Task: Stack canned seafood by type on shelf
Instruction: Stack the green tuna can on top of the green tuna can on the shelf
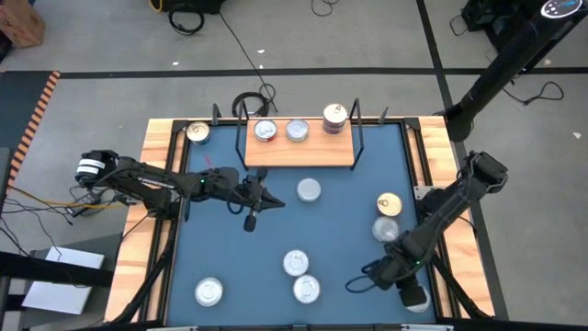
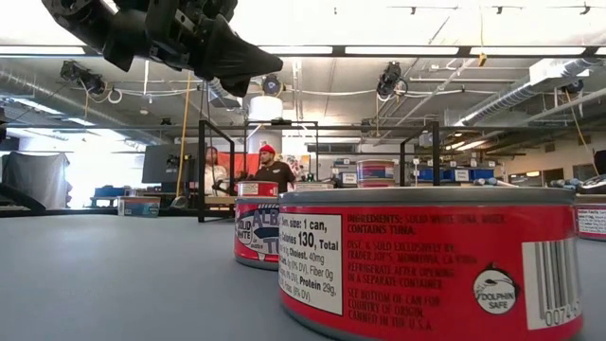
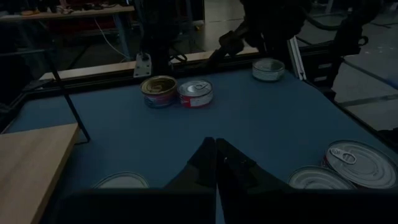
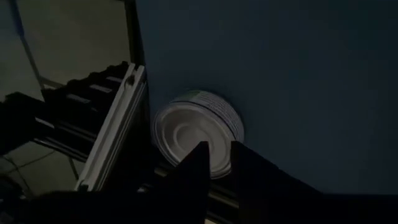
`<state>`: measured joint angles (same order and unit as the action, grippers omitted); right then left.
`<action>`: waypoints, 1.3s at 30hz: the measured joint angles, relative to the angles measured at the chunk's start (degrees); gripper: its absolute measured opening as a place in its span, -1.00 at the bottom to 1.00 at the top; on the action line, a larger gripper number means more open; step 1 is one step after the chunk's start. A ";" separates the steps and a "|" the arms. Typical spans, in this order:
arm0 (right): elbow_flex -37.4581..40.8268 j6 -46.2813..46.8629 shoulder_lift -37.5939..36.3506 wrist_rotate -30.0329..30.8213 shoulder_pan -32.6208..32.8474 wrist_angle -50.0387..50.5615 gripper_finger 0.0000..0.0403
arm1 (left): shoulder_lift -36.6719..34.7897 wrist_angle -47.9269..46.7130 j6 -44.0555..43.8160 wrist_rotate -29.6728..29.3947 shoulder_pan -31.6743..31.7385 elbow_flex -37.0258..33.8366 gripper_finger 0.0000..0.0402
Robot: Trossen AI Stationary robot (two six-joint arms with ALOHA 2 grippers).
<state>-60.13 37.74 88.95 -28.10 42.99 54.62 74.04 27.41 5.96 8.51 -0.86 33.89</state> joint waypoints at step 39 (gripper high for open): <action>12.95 -4.10 -0.05 4.41 5.13 -13.45 -0.57 | 0.00 -0.40 -0.01 0.01 0.00 0.00 -0.97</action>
<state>-47.18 33.64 88.90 -23.69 48.12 41.17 74.04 27.00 5.95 8.52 -0.86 33.89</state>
